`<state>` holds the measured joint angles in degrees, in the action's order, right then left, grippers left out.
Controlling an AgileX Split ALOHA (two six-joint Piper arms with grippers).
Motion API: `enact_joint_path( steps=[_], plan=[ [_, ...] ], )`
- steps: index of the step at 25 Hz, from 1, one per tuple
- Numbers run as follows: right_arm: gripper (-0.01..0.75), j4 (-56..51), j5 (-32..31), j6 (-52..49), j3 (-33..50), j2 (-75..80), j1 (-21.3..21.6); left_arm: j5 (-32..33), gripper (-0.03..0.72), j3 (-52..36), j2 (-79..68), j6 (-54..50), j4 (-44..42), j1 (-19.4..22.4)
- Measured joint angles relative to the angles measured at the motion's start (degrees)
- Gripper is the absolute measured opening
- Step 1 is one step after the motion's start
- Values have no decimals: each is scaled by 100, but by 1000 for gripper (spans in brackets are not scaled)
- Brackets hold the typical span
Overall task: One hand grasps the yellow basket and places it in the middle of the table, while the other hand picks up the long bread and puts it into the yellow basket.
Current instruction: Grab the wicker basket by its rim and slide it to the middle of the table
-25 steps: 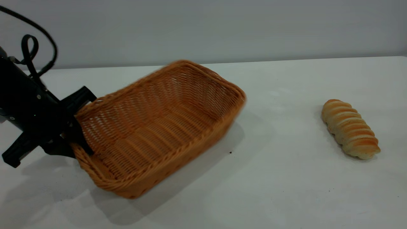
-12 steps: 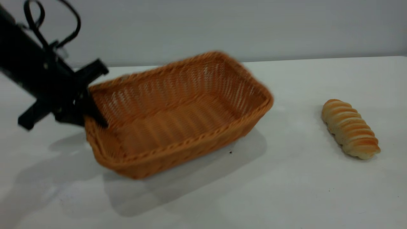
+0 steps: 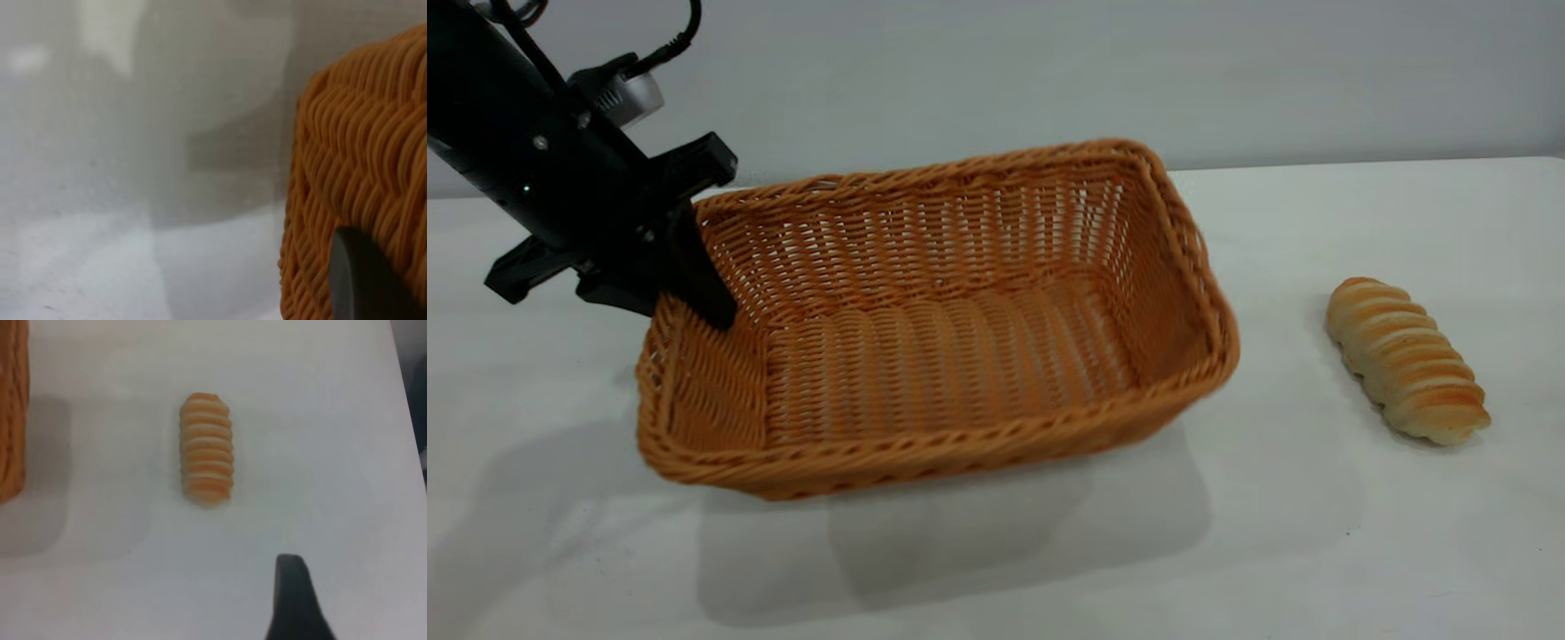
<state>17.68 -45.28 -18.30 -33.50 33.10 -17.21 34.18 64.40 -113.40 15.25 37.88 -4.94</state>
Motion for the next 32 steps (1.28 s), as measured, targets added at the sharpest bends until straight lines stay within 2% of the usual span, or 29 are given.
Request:
enact_joint_path(
  steps=[7,17,23,26,32],
  plan=[
    [517,5,66,0,0,233,0,-154,110,17,-430,623,46,-112],
    [517,11,79,0,0,424,0,-711,110,22,-622,790,485,-312],
    [517,17,84,0,0,431,0,-682,133,32,-628,1034,616,-319],
    [517,42,84,0,0,431,0,-599,238,52,-628,1205,672,-319],
    [517,55,128,0,0,431,0,-334,557,51,-628,1853,795,-319]
  ],
)
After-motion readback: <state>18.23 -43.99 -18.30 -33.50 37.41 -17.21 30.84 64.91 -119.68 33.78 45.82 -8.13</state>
